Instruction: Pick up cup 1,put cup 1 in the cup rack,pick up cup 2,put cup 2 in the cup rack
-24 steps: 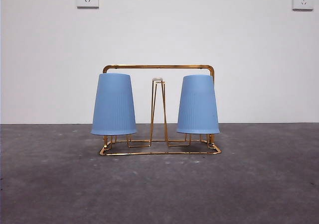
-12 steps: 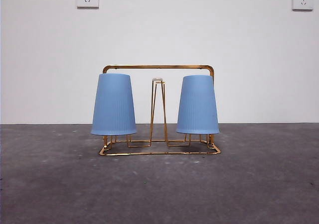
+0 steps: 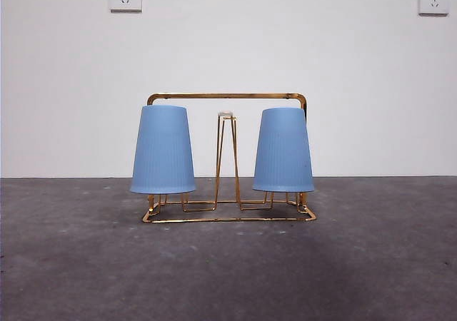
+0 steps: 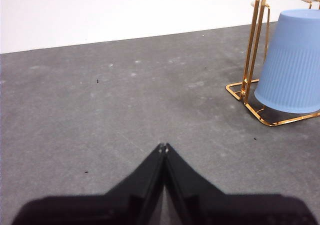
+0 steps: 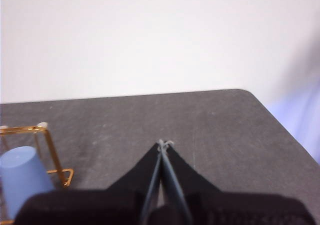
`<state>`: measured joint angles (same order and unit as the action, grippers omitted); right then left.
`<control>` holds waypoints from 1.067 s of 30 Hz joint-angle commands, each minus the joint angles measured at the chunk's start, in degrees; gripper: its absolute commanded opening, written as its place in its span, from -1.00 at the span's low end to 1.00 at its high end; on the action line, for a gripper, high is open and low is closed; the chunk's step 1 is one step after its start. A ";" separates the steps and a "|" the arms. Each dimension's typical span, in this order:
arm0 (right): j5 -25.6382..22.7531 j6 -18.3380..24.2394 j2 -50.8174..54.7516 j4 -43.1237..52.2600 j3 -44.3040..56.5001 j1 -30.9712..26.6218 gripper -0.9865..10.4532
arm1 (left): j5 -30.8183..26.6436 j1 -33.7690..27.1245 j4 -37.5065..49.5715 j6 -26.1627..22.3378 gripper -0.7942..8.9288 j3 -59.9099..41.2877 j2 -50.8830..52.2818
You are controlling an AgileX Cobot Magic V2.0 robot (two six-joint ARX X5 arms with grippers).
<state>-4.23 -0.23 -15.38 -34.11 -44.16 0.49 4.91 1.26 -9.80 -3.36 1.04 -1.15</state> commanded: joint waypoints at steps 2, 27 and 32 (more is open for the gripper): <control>0.39 0.20 4.09 7.74 10.84 -1.11 -0.82 | 0.02 -0.20 0.48 0.50 -0.84 -0.61 0.00; 0.63 -1.14 14.93 22.14 42.73 -1.22 -0.82 | 0.02 -0.20 0.46 0.50 -0.84 -0.59 -0.15; 0.68 -1.25 14.93 22.14 42.73 -1.22 -0.82 | 0.02 -0.20 0.48 0.50 -0.84 -0.59 -0.31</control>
<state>-3.60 -0.86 -0.58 -12.36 -2.04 -0.71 4.91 1.26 -9.76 -3.36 1.04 -1.41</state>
